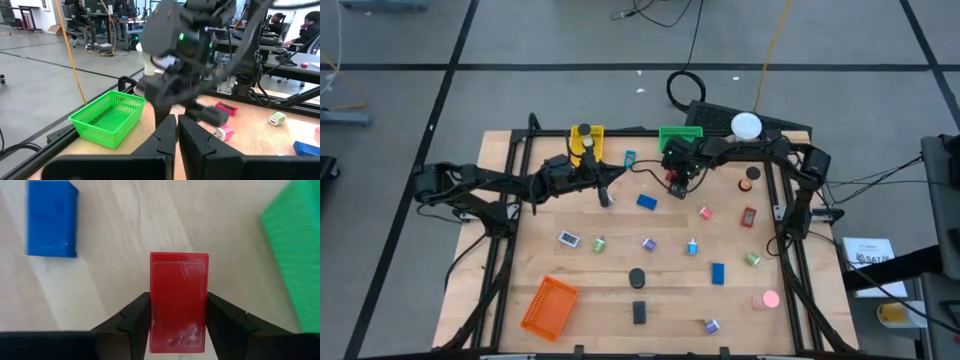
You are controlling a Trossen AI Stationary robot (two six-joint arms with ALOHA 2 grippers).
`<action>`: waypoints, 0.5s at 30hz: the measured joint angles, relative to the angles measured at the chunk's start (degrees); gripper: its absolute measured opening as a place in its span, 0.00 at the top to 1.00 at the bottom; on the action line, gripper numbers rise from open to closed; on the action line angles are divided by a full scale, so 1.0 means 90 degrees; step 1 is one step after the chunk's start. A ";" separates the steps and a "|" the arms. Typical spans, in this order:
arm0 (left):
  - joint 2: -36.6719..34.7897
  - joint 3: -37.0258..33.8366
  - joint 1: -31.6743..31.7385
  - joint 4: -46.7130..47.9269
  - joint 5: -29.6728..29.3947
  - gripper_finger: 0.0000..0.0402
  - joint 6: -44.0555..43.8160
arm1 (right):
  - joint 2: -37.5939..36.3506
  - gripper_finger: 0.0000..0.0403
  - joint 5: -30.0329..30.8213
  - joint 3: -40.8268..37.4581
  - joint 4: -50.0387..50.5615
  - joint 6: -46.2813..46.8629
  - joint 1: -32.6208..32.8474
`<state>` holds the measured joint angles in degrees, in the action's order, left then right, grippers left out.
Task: Pick & Place Office items
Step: Put the left red digital clock into the green bin
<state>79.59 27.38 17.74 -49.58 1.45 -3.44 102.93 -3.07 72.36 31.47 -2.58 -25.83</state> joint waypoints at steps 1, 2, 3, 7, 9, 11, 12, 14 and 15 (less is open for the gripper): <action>0.0002 0.0000 0.0000 0.0002 0.0000 0.95 0.0000 | -0.0113 0.60 0.0002 0.0000 0.0018 0.0116 -0.0011; 0.0000 0.0000 0.0002 0.0000 0.0000 0.95 0.0000 | -0.0215 0.61 0.0009 0.0000 0.0021 0.0240 -0.0027; 0.0000 0.0000 0.0000 0.0000 0.0000 0.95 0.0000 | -0.0329 0.62 0.0007 0.0002 0.0052 0.0385 -0.0052; 0.0000 0.0002 0.0000 0.0001 -0.0001 0.95 0.0000 | -0.0766 0.63 0.0180 0.0001 0.0175 0.0890 -0.0207; 0.0000 0.0002 0.0000 0.0002 0.0000 0.95 0.0000 | -0.0976 0.61 0.0351 0.0000 0.0297 0.0990 -0.0279; 0.0002 0.0002 0.0002 0.0002 -0.0002 0.95 0.0000 | -0.1137 0.60 0.0535 0.0000 0.0363 0.1005 -0.0308; 0.0000 0.0002 0.0001 0.0002 0.0000 0.95 0.0000 | -0.1207 0.59 0.0582 0.0000 0.0365 0.1045 -0.0317; 0.0001 0.0002 0.0001 0.0001 -0.0002 0.95 0.0000 | -0.1362 0.60 0.0693 -0.0003 0.0495 0.1197 -0.0365; 0.0002 0.0002 0.0001 0.0002 -0.0001 0.95 0.0000 | -0.1434 0.61 0.0692 -0.0005 0.0494 0.1281 -0.0397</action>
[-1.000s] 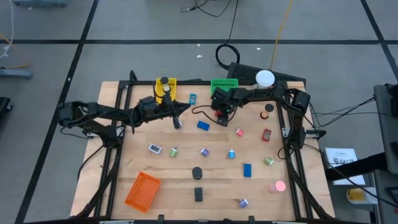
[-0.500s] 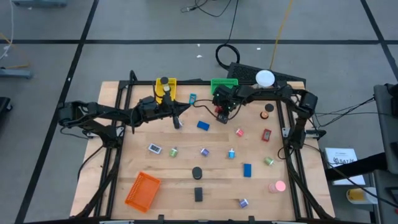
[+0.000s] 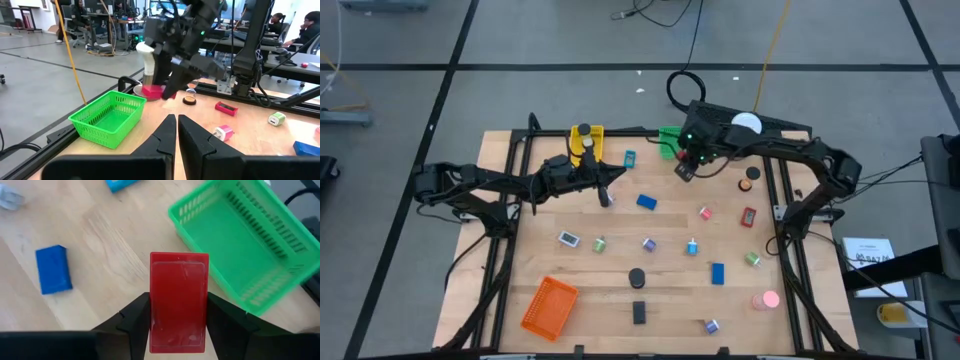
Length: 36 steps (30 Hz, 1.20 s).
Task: Pick & Place Office items
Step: Put the left red digital clock into the green bin
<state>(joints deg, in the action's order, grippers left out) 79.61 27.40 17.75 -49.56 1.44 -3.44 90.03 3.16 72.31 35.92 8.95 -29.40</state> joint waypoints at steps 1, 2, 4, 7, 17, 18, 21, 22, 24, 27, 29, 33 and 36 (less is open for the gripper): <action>-0.0002 0.0000 0.0000 0.0000 0.0001 0.95 0.0000 | -0.0057 0.61 -0.0001 0.0002 -0.0072 0.0084 -0.0041; 0.0000 0.0000 -0.0001 -0.0001 -0.0001 0.95 0.0000 | -0.0098 0.62 0.0006 0.0007 -0.0132 0.0150 -0.0089; 0.0000 0.0000 -0.0001 -0.0002 0.0001 0.95 0.0000 | -0.0159 0.62 0.0051 0.0002 -0.0209 0.0270 -0.0178; -0.0001 0.0000 -0.0001 0.0000 0.0000 0.95 0.0000 | -0.0178 0.61 0.0237 0.0002 -0.0584 0.0284 -0.0239; -0.0001 0.0000 -0.0001 0.0000 0.0000 0.95 0.0000 | -0.0174 0.62 0.0446 0.0002 -0.1722 0.0631 -0.0144; -0.0002 0.0000 -0.0001 0.0000 -0.0001 0.95 0.0000 | -0.0174 0.62 0.0642 0.0002 -0.1760 0.0746 -0.0169; -0.0002 0.0000 -0.0001 0.0000 -0.0001 0.95 0.0000 | -0.0013 0.61 0.1306 0.0003 -0.1943 0.1153 -0.0297; -0.0001 0.0000 -0.0001 0.0000 0.0001 0.95 0.0000 | 0.0076 0.60 0.1317 0.0005 -0.1995 0.1274 -0.0365; -0.0001 0.0000 -0.0001 0.0000 0.0000 0.95 0.0000 | 0.0226 0.60 0.1194 -0.0002 -0.2010 0.1437 -0.0483; 0.0000 0.0000 0.0001 0.0000 -0.0001 0.95 0.0000 | 0.0495 0.61 0.0951 0.0000 -0.2165 0.1640 -0.0600; 0.0000 0.0000 -0.0001 0.0000 -0.0001 0.95 0.0000 | 0.0650 0.62 0.0949 0.0000 -0.2142 0.1726 -0.0684; 0.0000 0.0000 0.0000 0.0000 -0.0001 0.95 0.0000 | 0.0880 0.61 0.0967 0.0187 -0.2110 0.1765 -0.0832; 0.0000 0.0000 -0.0001 0.0000 -0.0001 0.95 0.0000 | 0.1034 0.61 0.0967 0.0497 -0.1809 0.1692 -0.0860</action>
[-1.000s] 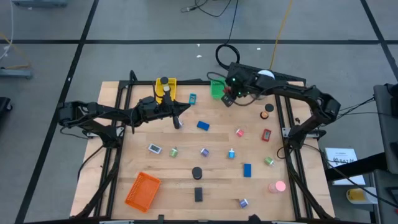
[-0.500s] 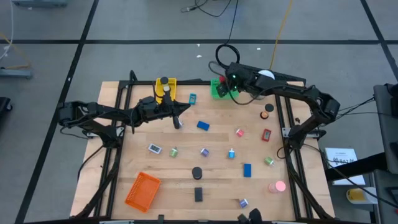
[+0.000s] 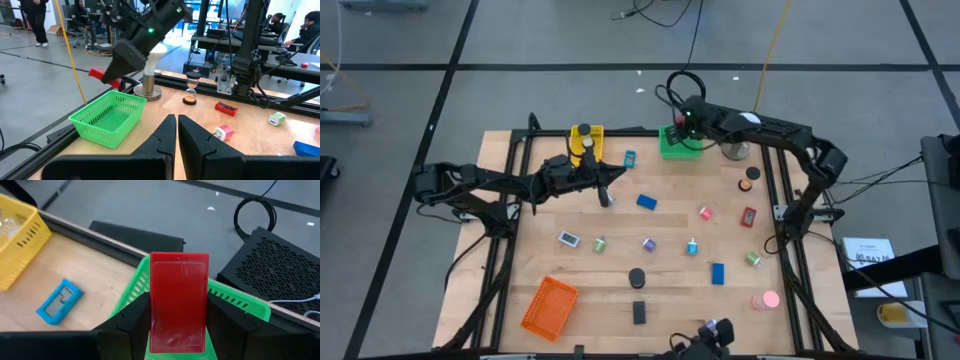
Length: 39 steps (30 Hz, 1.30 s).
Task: Pick & Place Office items
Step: Put the left red digital clock into the green bin
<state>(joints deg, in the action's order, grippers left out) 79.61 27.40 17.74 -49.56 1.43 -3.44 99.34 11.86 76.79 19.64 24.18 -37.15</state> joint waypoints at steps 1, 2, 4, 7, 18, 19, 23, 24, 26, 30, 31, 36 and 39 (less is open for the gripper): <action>0.0000 0.0000 0.0000 0.0000 0.0000 0.95 0.0000 | 0.0076 0.61 0.0016 0.0103 0.0160 -0.0056 0.0000; 0.0000 0.0000 0.0002 0.0000 0.0000 0.95 0.0002 | 0.0172 0.62 0.0015 0.0212 0.0289 -0.0116 0.0000; 0.0000 0.0000 0.0000 0.0000 0.0001 0.95 0.0001 | 0.0384 0.62 0.0008 0.0384 0.0525 -0.0191 0.0000; 0.0000 0.0000 0.0000 0.0000 0.0000 0.95 0.0000 | 0.0670 0.62 0.0000 0.0596 0.0911 -0.0352 -0.0035; 0.0000 0.0000 0.0001 0.0000 0.0000 0.95 0.0000 | 0.1103 0.62 -0.0839 0.0717 0.1136 -0.2639 -0.0279; 0.0000 0.0000 0.0000 0.0000 0.0000 0.95 0.0000 | 0.1129 0.62 -0.0850 0.0717 0.1154 -0.2988 -0.0284; 0.0000 0.0000 0.0000 0.0000 0.0000 0.95 0.0000 | 0.1165 0.60 -0.0836 0.0717 0.1123 -0.4381 -0.0236; 0.0000 0.0000 0.0000 -0.0002 0.0000 0.95 0.0002 | 0.1171 0.60 -0.0846 0.0717 0.1019 -0.4635 -0.0236; 0.0000 0.0000 0.0002 0.0000 0.0000 0.95 0.0000 | 0.1172 0.61 -0.0854 0.0717 0.0786 -0.5075 -0.0236; 0.0000 0.0000 0.0001 0.0000 0.0000 0.95 0.0000 | 0.1172 0.63 -0.1185 0.0717 0.0612 -0.5894 -0.0302; 0.0000 0.0000 0.0002 0.0000 0.0001 0.95 0.0001 | 0.1172 0.63 -0.1227 0.0715 0.0613 -0.6099 -0.0328; 0.0000 0.0000 0.0000 0.0000 0.0002 0.95 0.0000 | 0.1384 0.61 -0.1319 0.0714 0.0490 -0.6826 -0.0396; 0.0000 0.0000 0.0001 0.0000 0.0000 0.95 0.0001 | 0.1591 0.62 -0.1316 0.0705 0.0492 -0.7113 -0.0421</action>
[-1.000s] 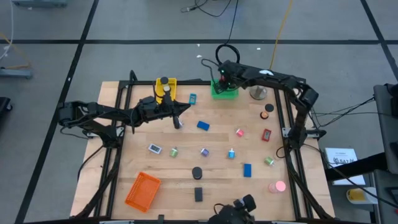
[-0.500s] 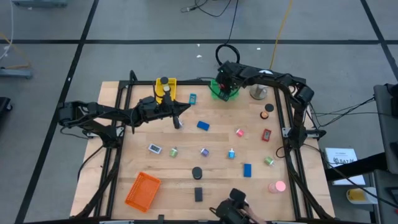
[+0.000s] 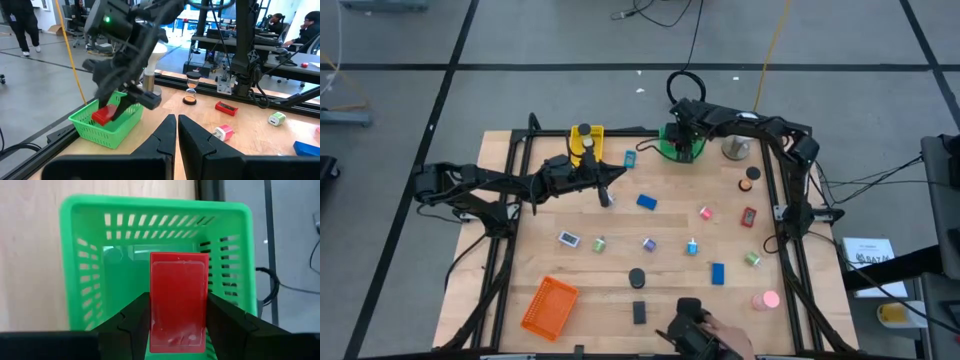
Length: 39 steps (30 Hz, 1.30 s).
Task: Pick & Place Office items
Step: Put the left red digital clock into the green bin, then put the pink charger adapter into the orange bin
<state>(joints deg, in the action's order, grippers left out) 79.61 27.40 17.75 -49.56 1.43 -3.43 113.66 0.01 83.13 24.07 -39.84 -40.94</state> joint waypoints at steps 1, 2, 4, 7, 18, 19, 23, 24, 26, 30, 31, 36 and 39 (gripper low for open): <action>0.0000 0.0000 -0.0001 0.0000 0.0000 0.95 -0.0001 | 0.0058 0.62 0.0012 0.0000 -0.0055 -0.0028 0.0011; 0.0000 0.0000 -0.0001 0.0000 0.0002 0.95 -0.0001 | 0.0100 0.62 0.0076 0.0000 -0.0066 -0.0041 0.0013; 0.0000 0.0000 -0.0001 -0.0001 0.0001 0.95 0.0001 | 0.0176 0.61 0.0227 0.0000 -0.0204 -0.0084 0.0015; 0.0000 0.0000 -0.0001 0.0000 0.0000 0.95 -0.0001 | 0.0173 0.59 0.0240 0.0000 -0.0284 -0.0030 0.0015; 0.0000 0.0000 -0.0001 -0.0001 0.0002 0.95 -0.0001 | 0.0178 0.55 0.0330 0.0000 -0.0313 0.0140 0.0013; 0.0000 0.0000 -0.0001 0.0000 0.0002 0.95 0.0001 | 0.0178 0.54 0.0325 -0.0015 -0.0339 0.0153 0.0013; 0.0000 0.0000 0.0001 0.0000 0.0000 0.95 -0.0001 | 0.0178 0.52 0.0325 -0.0149 -0.0478 0.0102 0.0013; 0.0000 0.0000 0.0001 0.0000 0.0000 0.95 0.0001 | 0.0178 0.51 0.0325 -0.0163 -0.0510 0.0095 0.0013; 0.0000 0.0000 -0.0001 0.0000 0.0000 0.95 -0.0001 | 0.0178 0.51 0.0328 -0.0168 -0.0541 0.0085 0.0013; 0.0000 0.0000 0.0001 0.0000 0.0002 0.95 0.0001 | 0.0143 0.51 0.0609 -0.0175 -0.0653 -0.0077 0.0046; 0.0000 0.0000 -0.0001 0.0000 0.0002 0.95 0.0001 | 0.0074 0.51 0.0719 -0.0184 -0.0657 -0.0123 0.0062; 0.0000 0.0000 -0.0001 0.0000 0.0002 0.95 -0.0001 | -0.0582 0.57 0.1019 -0.0185 -0.0523 0.0038 0.0254; 0.0000 0.0000 -0.0001 0.0000 0.0002 0.95 -0.0001 | -0.1110 0.67 0.0836 -0.0383 -0.0487 0.0677 0.0399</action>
<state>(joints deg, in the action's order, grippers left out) 79.61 27.40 17.74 -49.56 1.45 -3.44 103.67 7.53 79.69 19.69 -33.75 -37.35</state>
